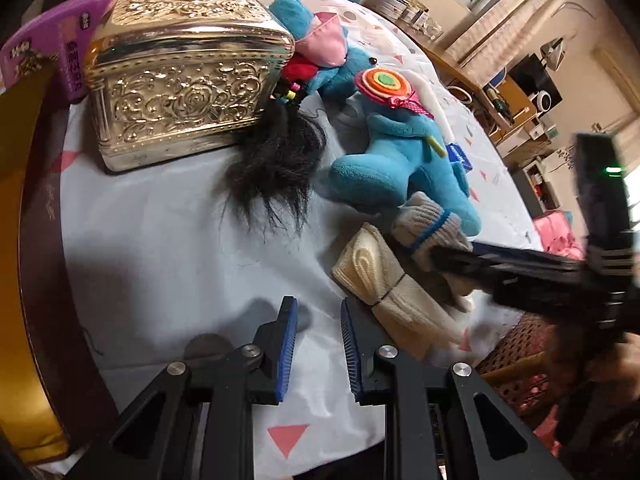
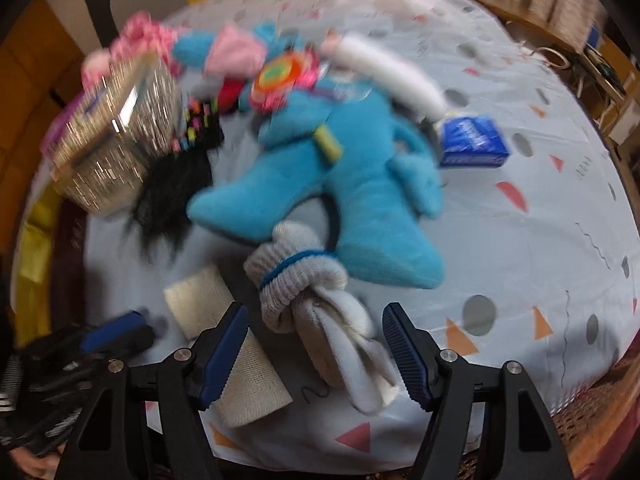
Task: Organize soft objects
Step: 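Grasp the white sock with the right tool while the left tool lifts the cream cloth, then carry the cream cloth with the left tool into the gold tray and open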
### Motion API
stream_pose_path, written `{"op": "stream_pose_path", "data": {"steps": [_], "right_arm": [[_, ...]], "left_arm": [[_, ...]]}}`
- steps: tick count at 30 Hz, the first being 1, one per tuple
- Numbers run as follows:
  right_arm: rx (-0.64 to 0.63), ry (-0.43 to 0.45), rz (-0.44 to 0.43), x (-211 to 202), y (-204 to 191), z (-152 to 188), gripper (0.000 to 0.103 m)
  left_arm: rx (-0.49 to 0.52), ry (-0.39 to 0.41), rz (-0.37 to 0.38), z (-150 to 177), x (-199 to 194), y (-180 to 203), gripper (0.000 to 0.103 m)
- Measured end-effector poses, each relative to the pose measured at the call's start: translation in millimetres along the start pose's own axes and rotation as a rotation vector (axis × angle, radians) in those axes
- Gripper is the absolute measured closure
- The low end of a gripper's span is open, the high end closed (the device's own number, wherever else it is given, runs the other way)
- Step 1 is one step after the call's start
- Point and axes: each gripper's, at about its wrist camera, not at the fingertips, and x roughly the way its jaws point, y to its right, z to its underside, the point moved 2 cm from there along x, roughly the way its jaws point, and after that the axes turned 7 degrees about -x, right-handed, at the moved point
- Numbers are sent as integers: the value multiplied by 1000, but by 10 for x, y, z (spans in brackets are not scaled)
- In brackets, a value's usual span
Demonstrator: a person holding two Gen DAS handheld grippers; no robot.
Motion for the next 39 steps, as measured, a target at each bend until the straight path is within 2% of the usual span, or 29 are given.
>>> {"op": "stream_pose_path", "data": {"steps": [2, 3, 5, 6, 7, 9, 12, 15, 19, 21, 26, 28, 30, 31, 34, 39], "right_arm": [[-33, -45, 2, 110, -72, -15, 65], [-46, -41, -3, 111, -98, -18, 66], [-53, -18, -31, 73, -123, -4, 77], [-42, 8, -64, 25, -113, 15, 79], [-29, 54, -112, -55, -98, 38, 80], [-9, 147, -198, -215, -44, 88, 81], [58, 261, -296, -392, 105, 183, 81], [105, 340, -327, -531, 192, 245, 81], [161, 430, -327, -647, 322, 249, 81], [193, 459, -337, -686, 365, 258, 81], [188, 456, -339, -704, 370, 217, 81], [177, 448, -331, -693, 347, 200, 81], [176, 437, -325, -681, 346, 197, 81], [177, 431, -320, -671, 343, 192, 81], [174, 412, -308, -645, 347, 199, 81], [138, 388, -281, -613, 280, 178, 81]], "left_arm": [[7, -4, 14, 31, -6, 46, 80], [17, -8, 18, 42, -6, 77, 80], [33, -21, 32, 77, 17, 148, 78], [38, -28, 37, 97, 38, 189, 71], [43, -39, 42, 121, 64, 232, 56], [32, -64, 55, 154, 115, 287, 41], [-14, -89, 91, 149, 168, 353, 39], [-12, -89, 71, 119, 217, 488, 34], [-20, -93, 18, 56, 335, 597, 34], [-22, -87, -34, 12, 422, 653, 34], [76, -53, -156, -32, 588, 846, 32], [122, -49, -182, -12, 637, 909, 38], [191, -31, -198, 38, 642, 939, 53], [217, -19, -207, 62, 631, 948, 56], [266, -11, -173, 128, 533, 859, 62], [294, 12, -99, 283, 252, 594, 63]]}}
